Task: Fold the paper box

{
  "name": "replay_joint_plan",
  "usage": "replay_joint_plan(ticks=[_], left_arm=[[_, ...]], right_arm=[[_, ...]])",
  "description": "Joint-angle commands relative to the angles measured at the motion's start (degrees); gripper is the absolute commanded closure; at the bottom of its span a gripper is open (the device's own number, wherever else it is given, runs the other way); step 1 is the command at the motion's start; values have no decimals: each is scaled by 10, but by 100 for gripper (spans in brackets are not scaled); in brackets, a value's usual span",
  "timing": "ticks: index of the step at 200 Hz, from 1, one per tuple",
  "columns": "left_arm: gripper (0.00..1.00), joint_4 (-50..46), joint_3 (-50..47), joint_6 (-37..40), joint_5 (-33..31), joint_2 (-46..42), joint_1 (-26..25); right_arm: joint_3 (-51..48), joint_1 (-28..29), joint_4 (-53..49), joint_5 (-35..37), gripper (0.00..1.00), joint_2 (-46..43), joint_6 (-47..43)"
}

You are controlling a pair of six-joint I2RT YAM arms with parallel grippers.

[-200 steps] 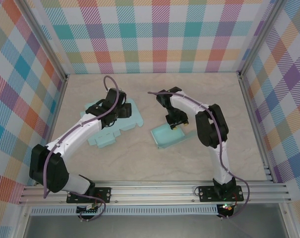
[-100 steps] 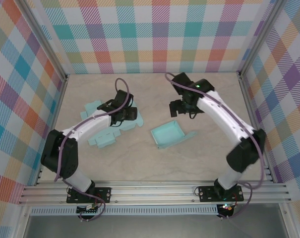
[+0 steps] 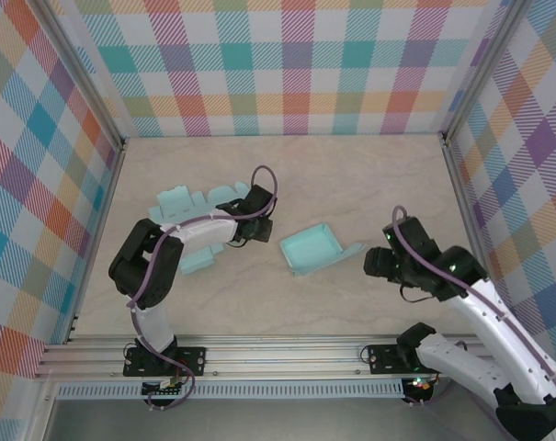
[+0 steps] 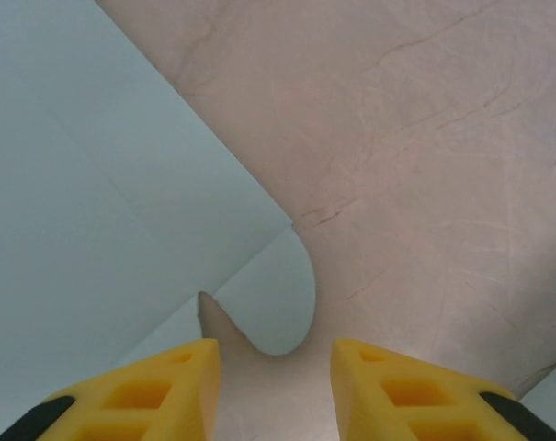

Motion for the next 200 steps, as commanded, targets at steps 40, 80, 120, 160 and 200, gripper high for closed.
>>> replay_joint_plan(ticks=[40,80,120,160,200], left_arm=[[69,27,-7,5,-6,13,-27],[73,70,-22,-16,32,21,-44],[74,97,-55,-50,60,6,-54],[76,140,-107,-92,87,-24,-72],[76,213,-132,-136,109,-31,-106]], right_arm=[[-258,-3,382,-138,44,-7,145],[-269,-16,486,-135,46,68,139],[-256,-55,576,-180,50,173,126],[-213,-128,599,-231,53,249,75],[-152,-193,641,-327,54,355,37]])
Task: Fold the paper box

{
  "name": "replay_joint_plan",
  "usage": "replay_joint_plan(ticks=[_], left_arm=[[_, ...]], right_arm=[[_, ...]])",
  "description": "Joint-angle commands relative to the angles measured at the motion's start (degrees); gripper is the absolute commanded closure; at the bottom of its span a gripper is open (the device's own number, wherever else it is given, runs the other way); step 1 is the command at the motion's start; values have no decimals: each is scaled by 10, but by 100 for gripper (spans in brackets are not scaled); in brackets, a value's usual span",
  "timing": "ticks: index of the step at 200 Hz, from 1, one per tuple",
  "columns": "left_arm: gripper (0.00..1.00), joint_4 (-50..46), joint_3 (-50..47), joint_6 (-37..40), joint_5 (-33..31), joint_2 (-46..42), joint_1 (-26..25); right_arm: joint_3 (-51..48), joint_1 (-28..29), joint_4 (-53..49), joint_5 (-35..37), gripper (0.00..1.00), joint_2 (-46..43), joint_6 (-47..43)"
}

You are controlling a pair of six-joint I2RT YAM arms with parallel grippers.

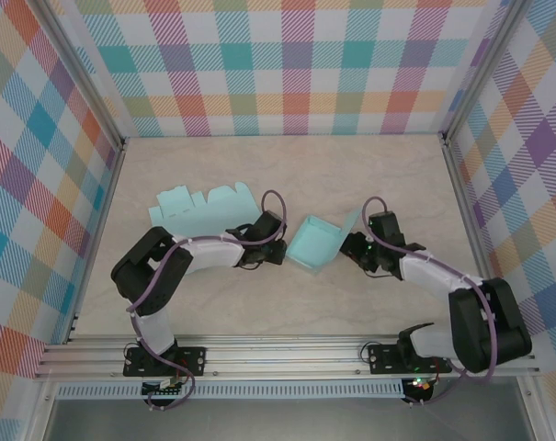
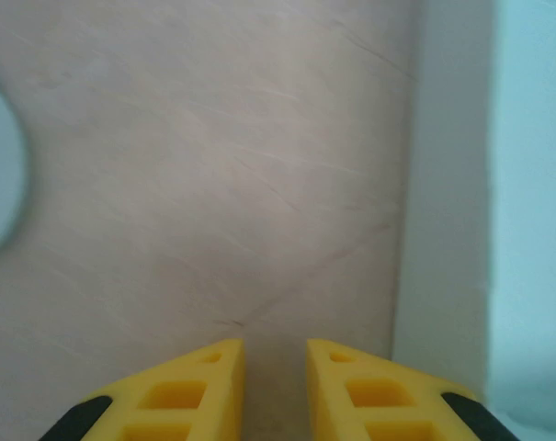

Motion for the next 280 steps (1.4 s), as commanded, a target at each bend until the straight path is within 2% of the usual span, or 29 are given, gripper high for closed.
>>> replay_joint_plan(ticks=[1,23,43,77,100,122,132,158,173,223,245,280], left_arm=[[76,61,-10,-41,32,-10,-28],[76,100,4,-59,36,10,-56],[76,127,28,-66,46,32,-82],[75,153,43,-41,37,39,-120],[75,142,19,-1,-32,-9,-116],[72,81,25,65,-79,-56,-81],[68,59,34,94,-76,-67,-55],[50,-10,93,171,-48,-56,2],[47,-31,126,202,-45,-29,19],[48,-44,188,243,-14,59,25],[49,-42,193,240,6,74,24],[55,-32,192,236,-7,90,21]], right_arm=[[48,-22,49,-81,54,58,-39],[109,-32,41,-109,54,125,-57],[168,-66,3,-124,54,163,-78],[231,-137,-96,-118,52,170,-125],[226,-169,-156,-82,47,116,-155],[212,-175,-232,-12,37,34,-188],[205,-175,-265,11,31,-8,-196],[169,-176,-323,47,14,-116,-194],[154,-176,-353,52,6,-170,-187],[143,-175,-405,37,1,-266,-180],[142,-175,-405,24,1,-276,-177],[137,-175,-393,9,1,-273,-175]])
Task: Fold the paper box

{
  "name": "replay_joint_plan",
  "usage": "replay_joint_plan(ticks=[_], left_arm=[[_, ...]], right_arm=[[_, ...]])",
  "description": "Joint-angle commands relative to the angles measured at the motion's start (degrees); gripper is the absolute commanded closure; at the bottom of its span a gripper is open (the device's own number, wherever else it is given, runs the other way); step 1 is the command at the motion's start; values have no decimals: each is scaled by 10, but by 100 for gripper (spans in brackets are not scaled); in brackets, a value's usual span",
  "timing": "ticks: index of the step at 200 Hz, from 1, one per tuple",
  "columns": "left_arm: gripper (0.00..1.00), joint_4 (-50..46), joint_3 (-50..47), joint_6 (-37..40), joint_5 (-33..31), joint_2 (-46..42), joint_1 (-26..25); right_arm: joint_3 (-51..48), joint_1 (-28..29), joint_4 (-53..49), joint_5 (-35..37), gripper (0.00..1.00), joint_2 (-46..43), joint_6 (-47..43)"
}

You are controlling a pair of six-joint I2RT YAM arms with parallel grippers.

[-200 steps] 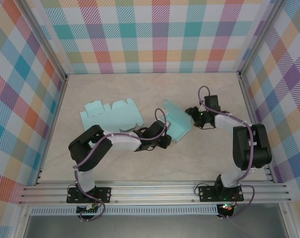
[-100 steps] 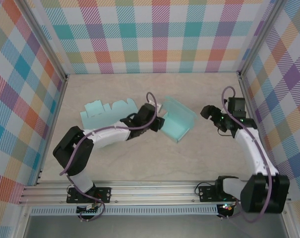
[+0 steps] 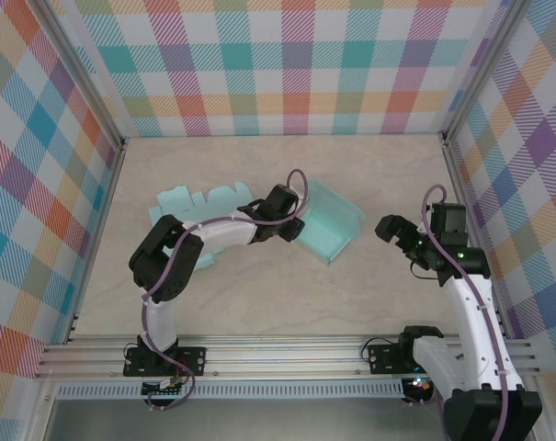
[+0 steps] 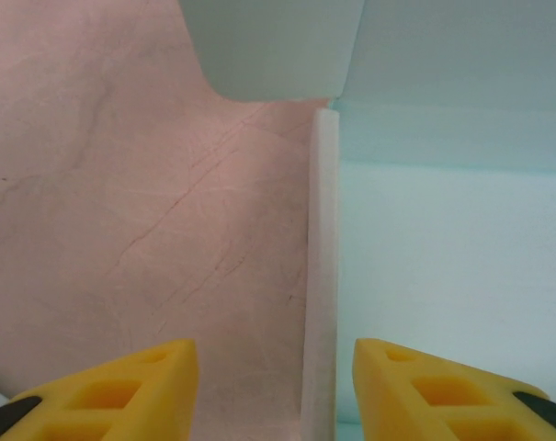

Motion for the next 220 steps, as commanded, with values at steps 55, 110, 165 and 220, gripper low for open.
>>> replay_joint_plan(ticks=[55,110,165,220], left_arm=[[56,10,29,5,-41,36,-21],[68,-46,74,13,-122,68,-36],[85,-107,108,14,-183,95,-53],[98,-237,177,-14,-302,151,-81]], right_arm=[[-17,2,8,-29,1,5,3],[-21,3,1,-30,0,-6,-3],[-19,13,-24,-22,1,-3,-3],[-38,25,-2,-37,1,-8,4]])
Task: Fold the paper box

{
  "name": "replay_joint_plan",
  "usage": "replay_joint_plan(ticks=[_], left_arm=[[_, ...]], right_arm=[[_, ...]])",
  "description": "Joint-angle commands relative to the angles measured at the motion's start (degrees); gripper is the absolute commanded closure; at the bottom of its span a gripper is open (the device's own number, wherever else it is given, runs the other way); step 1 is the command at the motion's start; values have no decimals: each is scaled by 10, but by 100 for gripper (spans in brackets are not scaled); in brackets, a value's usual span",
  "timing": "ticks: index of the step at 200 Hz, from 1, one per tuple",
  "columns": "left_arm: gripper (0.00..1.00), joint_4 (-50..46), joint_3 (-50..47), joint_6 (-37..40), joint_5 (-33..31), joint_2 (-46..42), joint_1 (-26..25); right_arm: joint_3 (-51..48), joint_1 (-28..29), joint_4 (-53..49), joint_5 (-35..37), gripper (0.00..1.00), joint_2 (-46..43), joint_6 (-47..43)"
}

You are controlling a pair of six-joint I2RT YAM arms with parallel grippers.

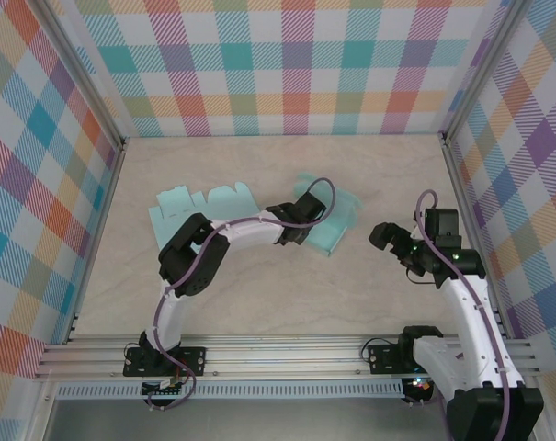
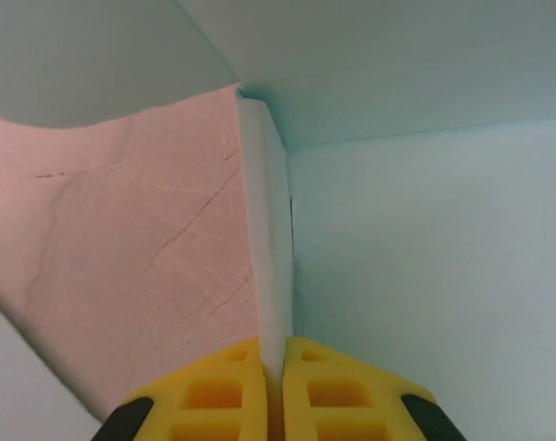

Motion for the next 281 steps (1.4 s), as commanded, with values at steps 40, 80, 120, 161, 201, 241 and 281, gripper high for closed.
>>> replay_joint_plan(ticks=[40,80,120,161,201,241,281], left_arm=[[99,-187,63,-56,-172,81,-24],[99,-248,83,-124,-189,105,-26],[86,-232,69,-147,-127,75,-26],[63,-204,75,-145,-43,0,-26],[55,-171,57,-135,-4,-80,-26],[54,-114,-17,-130,30,-180,-23],[49,20,-148,-69,65,-300,36]], right_arm=[[-15,4,11,-15,1,-1,0],[-25,5,25,-23,1,1,6],[-16,5,15,-18,0,5,0],[-8,5,10,-4,0,15,-10],[8,7,15,-4,0,33,-26],[34,23,25,-3,1,61,-53],[66,70,54,28,7,98,-89]])
